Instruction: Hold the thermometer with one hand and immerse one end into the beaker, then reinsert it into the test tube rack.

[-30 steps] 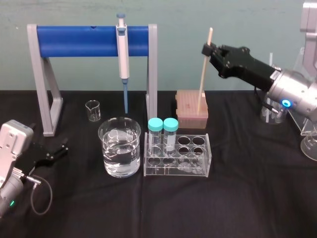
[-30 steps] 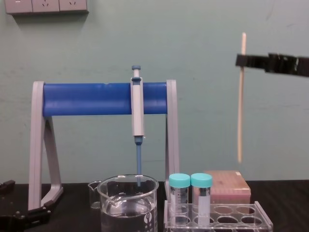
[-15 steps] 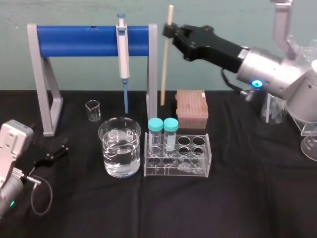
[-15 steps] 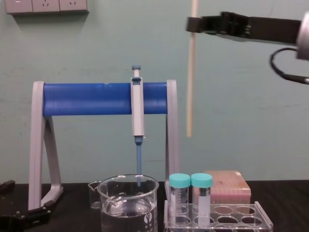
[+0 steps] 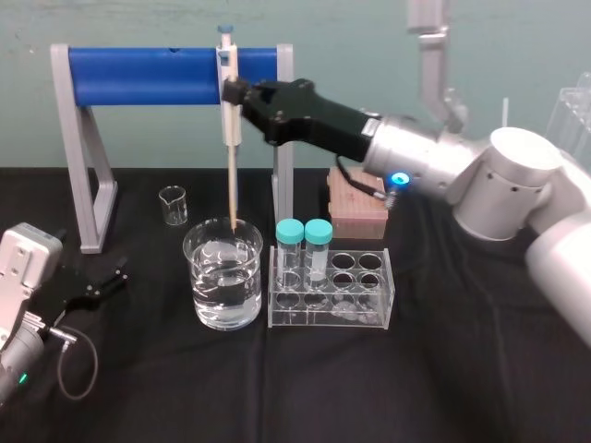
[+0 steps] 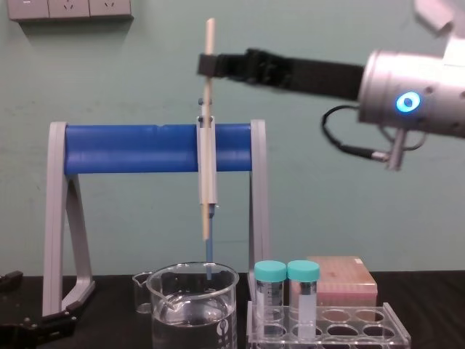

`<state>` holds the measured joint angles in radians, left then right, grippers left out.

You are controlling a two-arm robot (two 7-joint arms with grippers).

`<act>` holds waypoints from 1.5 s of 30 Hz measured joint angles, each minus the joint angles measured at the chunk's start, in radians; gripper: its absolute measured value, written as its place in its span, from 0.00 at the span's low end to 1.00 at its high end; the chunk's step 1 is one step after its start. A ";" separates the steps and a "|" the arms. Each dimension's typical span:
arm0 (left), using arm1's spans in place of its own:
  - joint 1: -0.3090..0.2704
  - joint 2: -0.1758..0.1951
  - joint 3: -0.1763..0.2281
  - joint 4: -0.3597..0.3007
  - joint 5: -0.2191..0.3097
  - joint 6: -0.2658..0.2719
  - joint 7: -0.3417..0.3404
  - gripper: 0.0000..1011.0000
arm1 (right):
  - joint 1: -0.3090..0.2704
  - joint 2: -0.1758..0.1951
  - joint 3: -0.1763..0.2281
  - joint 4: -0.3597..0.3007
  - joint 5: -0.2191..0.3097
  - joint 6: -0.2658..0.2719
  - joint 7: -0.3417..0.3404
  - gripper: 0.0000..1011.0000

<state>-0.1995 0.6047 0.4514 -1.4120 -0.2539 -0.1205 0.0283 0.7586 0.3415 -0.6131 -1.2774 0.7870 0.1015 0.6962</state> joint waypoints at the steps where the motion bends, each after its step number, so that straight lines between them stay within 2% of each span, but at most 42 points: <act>1: 0.000 0.000 0.000 0.000 0.000 0.000 0.000 0.99 | 0.003 -0.007 -0.005 0.009 -0.003 -0.005 0.003 0.05; 8: 0.000 0.000 0.000 0.000 0.000 0.000 0.000 0.99 | 0.034 -0.073 -0.046 0.129 -0.055 -0.068 0.021 0.05; 11: 0.000 0.000 0.000 0.000 0.000 0.000 0.000 0.99 | 0.044 -0.096 -0.054 0.177 -0.073 -0.090 0.028 0.05; 13: 0.000 0.000 0.000 0.000 0.000 0.000 0.000 0.99 | 0.057 -0.125 -0.062 0.243 -0.097 -0.121 0.036 0.05; 14: 0.000 0.000 0.000 0.000 0.000 0.000 0.000 0.99 | 0.057 -0.125 -0.062 0.243 -0.097 -0.121 0.036 0.05; 18: 0.000 0.000 0.000 0.000 0.000 0.000 0.000 0.99 | 0.068 -0.156 -0.066 0.310 -0.122 -0.153 0.046 0.05; 27: 0.000 0.000 0.000 0.000 0.000 0.000 0.000 0.99 | 0.068 -0.177 -0.060 0.355 -0.156 -0.172 0.052 0.05; 45: 0.000 0.000 0.000 0.000 0.000 0.000 0.000 0.99 | 0.047 -0.187 -0.030 0.365 -0.192 -0.154 0.063 0.05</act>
<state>-0.1996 0.6047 0.4514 -1.4120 -0.2539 -0.1206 0.0283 0.8052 0.1547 -0.6428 -0.9125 0.5953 -0.0526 0.7592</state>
